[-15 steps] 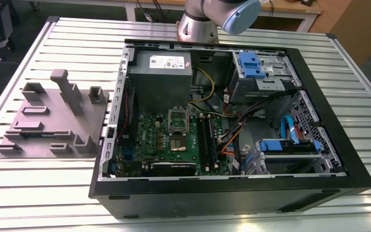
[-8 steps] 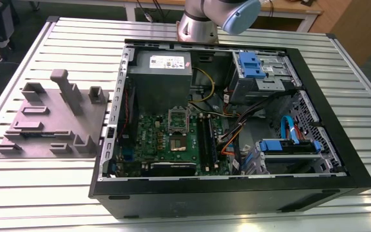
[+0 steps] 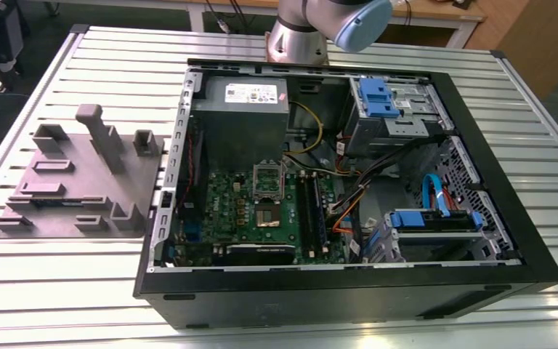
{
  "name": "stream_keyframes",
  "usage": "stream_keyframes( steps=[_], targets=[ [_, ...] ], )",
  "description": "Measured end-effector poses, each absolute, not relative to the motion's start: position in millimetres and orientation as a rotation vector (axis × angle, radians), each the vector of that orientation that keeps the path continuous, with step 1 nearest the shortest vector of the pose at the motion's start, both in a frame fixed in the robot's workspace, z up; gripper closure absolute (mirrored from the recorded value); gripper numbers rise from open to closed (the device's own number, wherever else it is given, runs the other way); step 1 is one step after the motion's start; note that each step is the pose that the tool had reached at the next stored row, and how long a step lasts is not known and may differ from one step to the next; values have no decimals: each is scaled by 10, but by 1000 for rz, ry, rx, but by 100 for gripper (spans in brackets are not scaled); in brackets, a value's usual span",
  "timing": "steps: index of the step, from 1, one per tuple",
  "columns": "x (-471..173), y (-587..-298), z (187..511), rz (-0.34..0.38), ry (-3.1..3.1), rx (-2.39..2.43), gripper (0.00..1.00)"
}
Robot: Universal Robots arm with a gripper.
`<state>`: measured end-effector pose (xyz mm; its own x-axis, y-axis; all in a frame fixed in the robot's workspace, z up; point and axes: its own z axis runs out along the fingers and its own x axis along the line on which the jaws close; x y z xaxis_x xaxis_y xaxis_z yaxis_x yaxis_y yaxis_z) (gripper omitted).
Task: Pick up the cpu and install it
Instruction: 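Pick up the cpu and move it towards the insertion slot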
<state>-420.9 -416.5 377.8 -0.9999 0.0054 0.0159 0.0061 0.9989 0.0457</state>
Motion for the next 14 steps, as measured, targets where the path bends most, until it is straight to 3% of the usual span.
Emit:
stream_keyframes(
  steps=[14],
  targets=[
    [-4175, -4165, 3778, -72, -3125, -9, 53]
  ],
)
